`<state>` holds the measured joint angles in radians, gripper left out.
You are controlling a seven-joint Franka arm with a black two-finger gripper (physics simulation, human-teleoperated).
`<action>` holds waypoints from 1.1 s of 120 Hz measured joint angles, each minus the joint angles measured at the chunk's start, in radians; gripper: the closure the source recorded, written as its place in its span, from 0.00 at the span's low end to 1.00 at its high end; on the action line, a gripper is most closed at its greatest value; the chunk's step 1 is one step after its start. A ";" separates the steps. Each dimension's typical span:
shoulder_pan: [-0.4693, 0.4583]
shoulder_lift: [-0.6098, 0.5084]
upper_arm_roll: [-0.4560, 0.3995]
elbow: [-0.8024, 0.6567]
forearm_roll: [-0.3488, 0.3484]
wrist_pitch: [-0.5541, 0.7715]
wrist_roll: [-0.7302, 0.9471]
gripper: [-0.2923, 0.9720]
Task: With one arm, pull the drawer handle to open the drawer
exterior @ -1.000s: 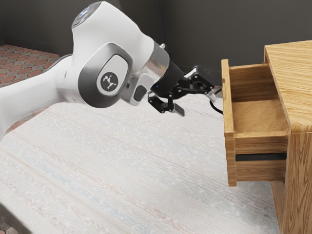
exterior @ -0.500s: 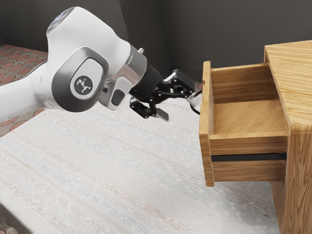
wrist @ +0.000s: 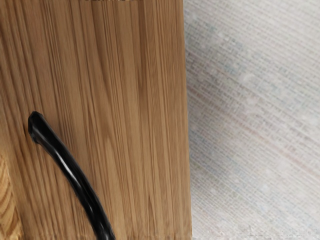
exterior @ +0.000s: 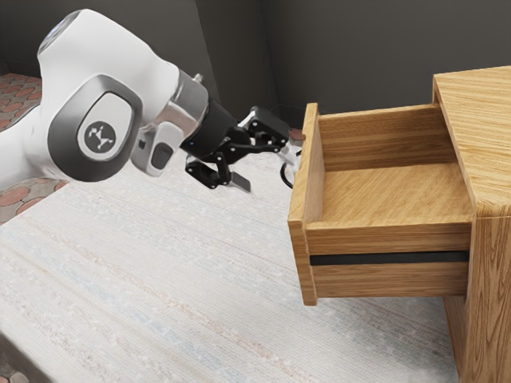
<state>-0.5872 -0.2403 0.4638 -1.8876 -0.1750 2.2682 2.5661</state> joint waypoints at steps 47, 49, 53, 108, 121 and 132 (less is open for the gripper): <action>0.062 -0.119 -0.029 0.274 0.203 -0.426 -0.154 0.23; 0.062 -0.119 -0.036 0.288 0.219 -0.458 -0.170 0.23; 0.063 -0.117 -0.045 0.306 0.248 -0.518 -0.203 0.23; 0.124 -0.044 -0.090 0.364 0.402 -0.992 -0.831 0.23; 0.126 -0.011 -0.092 0.383 0.403 -1.011 -0.941 0.23; 0.127 -0.002 -0.091 0.390 0.404 -1.015 -1.019 0.23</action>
<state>-0.4601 -0.2424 0.3727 -1.4981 0.2291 1.2528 1.5468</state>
